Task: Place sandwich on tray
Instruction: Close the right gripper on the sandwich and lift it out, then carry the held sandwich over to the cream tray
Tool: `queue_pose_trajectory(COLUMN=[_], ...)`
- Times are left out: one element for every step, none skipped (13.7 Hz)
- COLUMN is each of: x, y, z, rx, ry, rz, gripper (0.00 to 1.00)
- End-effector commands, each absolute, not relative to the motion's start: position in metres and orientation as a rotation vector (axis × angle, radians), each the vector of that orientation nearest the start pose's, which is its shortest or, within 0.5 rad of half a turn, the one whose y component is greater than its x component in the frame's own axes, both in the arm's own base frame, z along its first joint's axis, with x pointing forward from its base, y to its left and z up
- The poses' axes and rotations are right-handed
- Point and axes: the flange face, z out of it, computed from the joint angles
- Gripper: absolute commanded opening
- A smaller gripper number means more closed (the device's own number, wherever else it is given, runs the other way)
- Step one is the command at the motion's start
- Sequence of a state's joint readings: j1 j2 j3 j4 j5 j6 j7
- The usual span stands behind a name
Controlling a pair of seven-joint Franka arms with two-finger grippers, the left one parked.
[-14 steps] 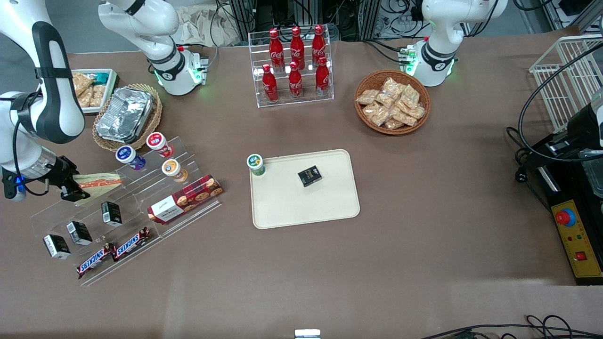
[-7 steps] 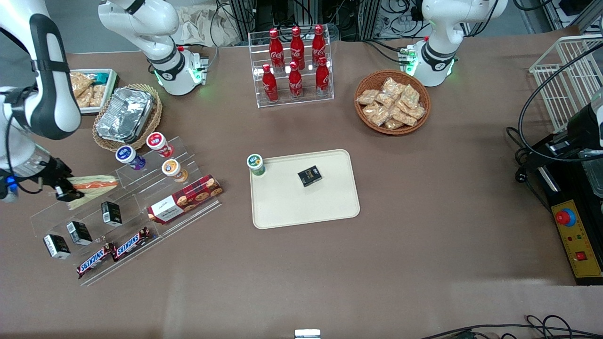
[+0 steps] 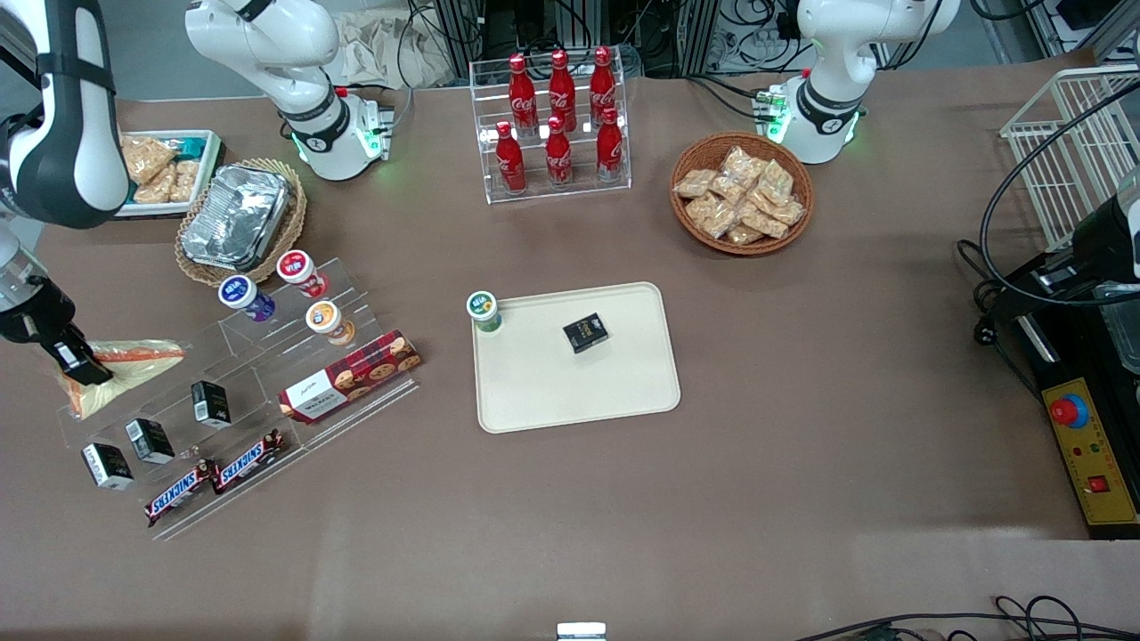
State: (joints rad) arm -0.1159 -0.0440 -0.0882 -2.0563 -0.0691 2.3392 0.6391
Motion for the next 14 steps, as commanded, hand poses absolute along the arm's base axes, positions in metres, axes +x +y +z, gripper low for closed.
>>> queue_pose_trajectory(x=[0.554, 0.555, 0.554, 0.552, 0.550, 0.548, 0.546, 0.545, 0.543, 0.540, 0.539, 0.538, 0.536, 0.533], y=[-0.105, -0.099, -0.100, -0.099, -0.094, -0.085, -0.066, -0.045, -0.017, 0.009, 0.031, 0.051, 0.070, 0.091], z=[0.507, 0.509, 0.506, 0.502, 0.504, 0.511, 0.514, 0.512, 0.513, 0.516, 0.518, 0.522, 0.523, 0.522], rx=[-2.871, -2.881, -2.902, -2.939, -2.973, -2.983, -3.006, -3.049, -3.094, -3.114, -3.131, -3.140, -3.146, -3.153], ry=[1.149, 1.123, 1.099, 1.046, 0.979, 0.945, 0.894, 0.813, 0.690, 0.626, 0.556, 0.494, 0.445, 0.386], rz=[-0.552, -0.555, -0.528, -0.478, -0.458, -0.463, -0.435, -0.396, -0.361, -0.346, -0.355, -0.369, -0.373, -0.377], gripper=[0.00, 0.00, 0.00, 0.00, 0.00, 0.00, 0.00, 0.00, 0.00, 0.00, 0.00, 0.00, 0.00, 0.00])
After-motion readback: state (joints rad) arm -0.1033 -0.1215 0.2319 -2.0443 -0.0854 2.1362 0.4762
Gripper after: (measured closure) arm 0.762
